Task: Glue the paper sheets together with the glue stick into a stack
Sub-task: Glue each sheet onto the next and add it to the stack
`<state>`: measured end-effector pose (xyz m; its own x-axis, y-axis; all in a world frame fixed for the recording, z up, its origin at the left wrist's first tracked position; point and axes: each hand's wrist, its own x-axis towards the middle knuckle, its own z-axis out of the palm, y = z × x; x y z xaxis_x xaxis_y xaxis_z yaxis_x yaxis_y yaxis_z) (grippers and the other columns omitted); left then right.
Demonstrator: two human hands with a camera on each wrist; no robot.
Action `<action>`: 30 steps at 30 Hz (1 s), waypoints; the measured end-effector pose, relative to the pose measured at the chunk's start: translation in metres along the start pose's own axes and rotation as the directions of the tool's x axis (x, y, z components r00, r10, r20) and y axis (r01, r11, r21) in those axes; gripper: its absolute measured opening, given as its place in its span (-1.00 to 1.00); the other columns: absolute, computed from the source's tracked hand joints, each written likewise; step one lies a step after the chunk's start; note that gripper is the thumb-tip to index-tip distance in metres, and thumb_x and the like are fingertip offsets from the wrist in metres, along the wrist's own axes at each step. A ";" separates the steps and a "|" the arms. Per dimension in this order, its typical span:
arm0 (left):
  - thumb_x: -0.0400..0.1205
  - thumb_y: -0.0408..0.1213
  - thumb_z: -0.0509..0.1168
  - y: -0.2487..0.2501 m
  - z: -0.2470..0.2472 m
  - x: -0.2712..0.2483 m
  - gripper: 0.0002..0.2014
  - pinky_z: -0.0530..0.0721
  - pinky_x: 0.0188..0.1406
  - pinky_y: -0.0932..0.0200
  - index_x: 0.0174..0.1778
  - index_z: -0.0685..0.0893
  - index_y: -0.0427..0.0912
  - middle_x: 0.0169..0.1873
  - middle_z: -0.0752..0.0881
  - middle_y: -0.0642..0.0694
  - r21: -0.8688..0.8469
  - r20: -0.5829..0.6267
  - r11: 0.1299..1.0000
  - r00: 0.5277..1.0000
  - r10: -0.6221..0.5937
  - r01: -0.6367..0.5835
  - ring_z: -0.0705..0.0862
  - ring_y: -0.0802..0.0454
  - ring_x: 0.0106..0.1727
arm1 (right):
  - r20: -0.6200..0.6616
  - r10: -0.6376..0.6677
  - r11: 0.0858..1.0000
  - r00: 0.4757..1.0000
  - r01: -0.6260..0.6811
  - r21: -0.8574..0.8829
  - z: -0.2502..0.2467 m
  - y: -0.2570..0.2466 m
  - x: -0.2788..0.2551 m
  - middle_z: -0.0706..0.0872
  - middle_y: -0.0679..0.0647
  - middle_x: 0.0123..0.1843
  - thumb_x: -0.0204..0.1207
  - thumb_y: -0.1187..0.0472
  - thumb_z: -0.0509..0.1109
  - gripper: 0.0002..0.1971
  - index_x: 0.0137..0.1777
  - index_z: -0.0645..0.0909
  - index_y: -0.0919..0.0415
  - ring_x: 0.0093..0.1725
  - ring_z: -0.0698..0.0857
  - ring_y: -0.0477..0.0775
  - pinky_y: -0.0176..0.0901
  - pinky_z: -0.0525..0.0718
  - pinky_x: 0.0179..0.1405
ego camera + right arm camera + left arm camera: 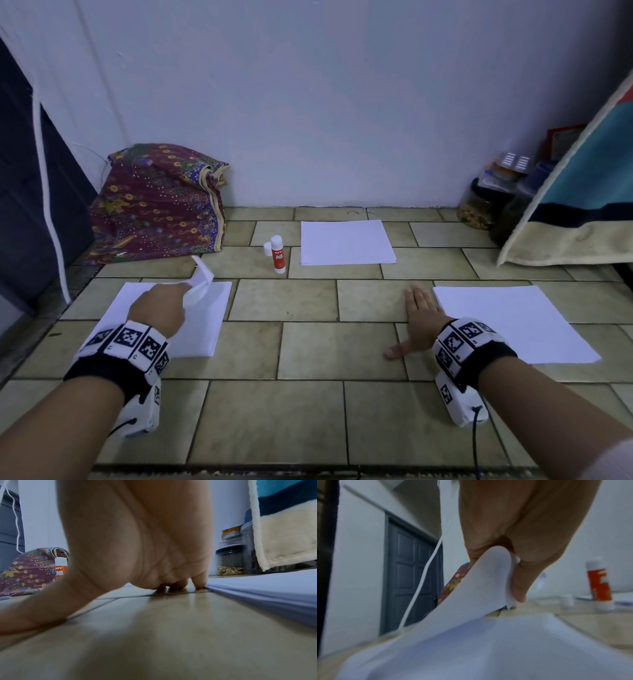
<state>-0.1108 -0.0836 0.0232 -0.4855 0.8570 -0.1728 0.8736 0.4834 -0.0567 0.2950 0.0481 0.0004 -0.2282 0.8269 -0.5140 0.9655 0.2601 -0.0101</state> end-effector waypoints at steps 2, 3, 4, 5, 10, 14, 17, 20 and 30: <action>0.63 -0.36 0.25 0.020 -0.021 -0.010 -0.69 0.66 0.03 0.00 0.30 0.59 -0.15 0.03 0.72 -0.17 -0.020 -0.062 0.997 0.996 0.071 -0.073 0.68 -0.16 0.04 | -0.001 0.000 1.000 1.000 0.000 -0.002 0.000 0.000 0.000 -0.40 0.18 0.68 0.15 -0.44 0.51 0.46 0.63 -0.46 0.29 0.67 -0.35 0.15 0.08 -0.17 0.66; 0.63 -0.33 0.26 0.035 -0.032 -0.017 -0.70 0.65 0.00 0.02 0.30 0.57 -0.17 0.04 0.72 -0.17 -0.002 -0.082 0.993 0.990 0.118 -0.118 0.68 -0.17 0.05 | -0.003 0.000 1.000 1.000 0.000 -0.005 0.000 0.000 0.000 -0.40 0.18 0.68 0.15 -0.44 0.51 0.46 0.63 -0.46 0.30 0.67 -0.35 0.15 0.08 -0.16 0.67; 0.64 -0.29 0.26 0.053 -0.042 -0.026 -0.70 0.63 -0.03 0.06 0.30 0.54 -0.17 0.06 0.71 -0.17 0.026 -0.095 0.987 0.982 0.163 -0.162 0.68 -0.16 0.06 | -0.005 0.000 1.000 1.000 0.000 -0.007 0.000 -0.001 0.000 -0.40 0.18 0.69 0.14 -0.44 0.51 0.46 0.63 -0.46 0.30 0.67 -0.34 0.15 0.08 -0.16 0.67; 0.65 -0.24 0.25 0.072 -0.048 -0.033 -0.70 0.59 -0.07 0.09 0.30 0.52 -0.17 0.07 0.71 -0.17 0.045 -0.093 0.979 0.975 0.202 -0.199 0.68 -0.15 0.06 | -0.007 0.000 1.000 1.000 0.000 -0.008 0.000 -0.001 0.000 -0.39 0.18 0.69 0.14 -0.44 0.51 0.47 0.63 -0.46 0.30 0.67 -0.34 0.15 0.08 -0.15 0.67; 0.69 -0.25 0.18 0.166 -0.035 -0.064 -0.66 0.55 0.01 0.06 0.38 0.44 -0.20 0.19 0.66 -0.16 0.004 0.005 0.924 0.924 0.382 -0.382 0.64 -0.15 0.18 | -0.023 -0.007 1.000 1.000 0.007 -0.013 0.000 0.000 -0.001 -0.38 0.17 0.69 0.12 -0.46 0.50 0.48 0.63 -0.45 0.29 0.68 -0.33 0.15 0.08 -0.14 0.67; 0.67 -0.20 0.27 0.203 -0.007 -0.073 -0.60 0.55 0.07 0.09 0.40 0.44 -0.24 0.28 0.61 -0.20 -0.039 0.170 0.885 0.870 0.463 -0.463 0.62 -0.17 0.24 | -0.024 -0.013 1.000 1.000 0.012 -0.014 0.000 0.000 -0.001 -0.38 0.17 0.69 0.11 -0.46 0.50 0.48 0.63 -0.45 0.29 0.68 -0.33 0.15 0.08 -0.14 0.68; 0.62 0.21 0.24 0.206 0.001 -0.072 -0.34 0.49 0.29 0.06 0.48 0.41 -0.21 0.41 0.51 -0.19 -0.050 0.285 0.878 0.836 0.469 -0.476 0.52 -0.15 0.39 | -0.020 -0.015 1.000 1.000 0.015 -0.010 0.000 0.001 -0.001 -0.39 0.17 0.69 0.12 -0.45 0.51 0.48 0.63 -0.46 0.30 0.67 -0.35 0.14 0.07 -0.15 0.68; 0.65 0.27 0.10 0.199 -0.003 -0.064 -0.30 0.41 0.43 -0.05 0.61 0.30 -0.10 0.56 0.34 -0.15 -0.013 0.337 0.872 0.819 0.464 -0.489 0.36 -0.19 0.52 | -0.007 -0.011 1.000 1.000 0.011 -0.002 -0.001 0.001 -0.001 -0.40 0.17 0.69 0.12 -0.44 0.52 0.48 0.63 -0.46 0.30 0.67 -0.36 0.15 0.09 -0.16 0.67; 0.59 0.02 0.38 0.169 0.008 -0.036 -0.20 0.10 0.58 -0.32 0.66 0.06 0.25 0.66 -0.04 -0.11 -0.060 0.346 0.825 0.763 0.546 -0.563 -0.15 -0.15 0.67 | -0.001 0.008 0.998 1.000 -0.008 -0.070 -0.030 -0.011 0.005 0.19 0.27 0.61 0.17 -0.50 0.43 0.20 0.58 0.19 0.39 0.59 0.18 0.29 0.10 0.31 0.54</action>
<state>0.0548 -0.0338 0.0123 0.1185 0.8559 -0.5033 0.9913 -0.0727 0.1096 0.2792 0.0645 0.0239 -0.2206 0.8296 -0.5130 0.9562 0.2878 0.0542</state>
